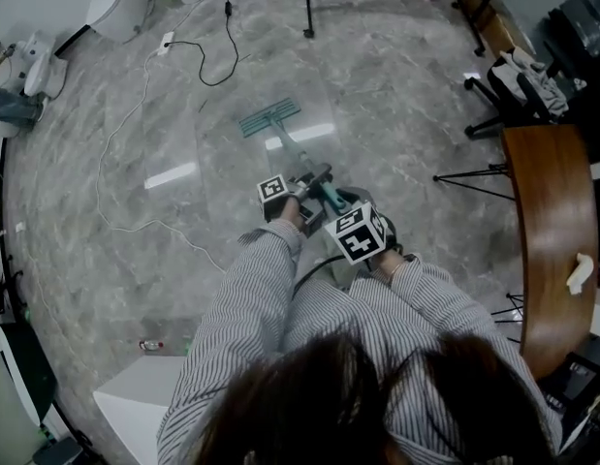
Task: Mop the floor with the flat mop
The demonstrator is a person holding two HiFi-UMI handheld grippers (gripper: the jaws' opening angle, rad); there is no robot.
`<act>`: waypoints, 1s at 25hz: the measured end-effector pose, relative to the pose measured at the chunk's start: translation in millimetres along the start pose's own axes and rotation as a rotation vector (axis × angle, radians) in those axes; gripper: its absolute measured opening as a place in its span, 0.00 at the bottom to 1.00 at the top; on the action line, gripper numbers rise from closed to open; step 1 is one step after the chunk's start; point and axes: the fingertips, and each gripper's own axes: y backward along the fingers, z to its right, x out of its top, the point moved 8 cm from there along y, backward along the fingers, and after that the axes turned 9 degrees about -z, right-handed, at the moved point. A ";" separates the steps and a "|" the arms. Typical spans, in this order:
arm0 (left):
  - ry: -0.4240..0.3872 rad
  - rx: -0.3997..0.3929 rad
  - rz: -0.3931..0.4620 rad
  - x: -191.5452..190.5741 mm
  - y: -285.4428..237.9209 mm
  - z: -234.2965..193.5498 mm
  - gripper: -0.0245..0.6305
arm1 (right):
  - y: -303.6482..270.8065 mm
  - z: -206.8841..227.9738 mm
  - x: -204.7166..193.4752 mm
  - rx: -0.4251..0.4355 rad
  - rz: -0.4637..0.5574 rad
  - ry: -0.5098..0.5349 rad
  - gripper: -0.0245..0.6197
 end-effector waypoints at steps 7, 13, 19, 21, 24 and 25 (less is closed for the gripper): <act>0.010 0.004 -0.052 -105.8 7.7 -32.2 0.30 | 69.6 -24.2 -82.2 -0.006 -0.015 -0.034 0.21; -0.005 0.023 -0.076 -186.1 -1.0 -69.2 0.31 | 114.3 -27.6 -159.4 0.021 -0.022 -0.027 0.21; -0.047 -0.001 -0.002 -262.8 -20.4 -135.8 0.31 | 162.6 -20.6 -250.9 0.019 -0.043 0.039 0.21; -0.034 -0.017 0.012 -301.1 -29.9 -141.8 0.31 | 177.1 -15.8 -282.1 0.026 -0.040 0.044 0.21; 0.007 -0.064 0.028 -354.1 -41.7 -155.3 0.30 | 199.4 -13.4 -327.3 0.043 -0.044 0.034 0.21; 0.013 -0.072 0.029 -367.9 -45.0 -161.4 0.30 | 206.7 -12.5 -340.7 0.047 -0.046 0.033 0.21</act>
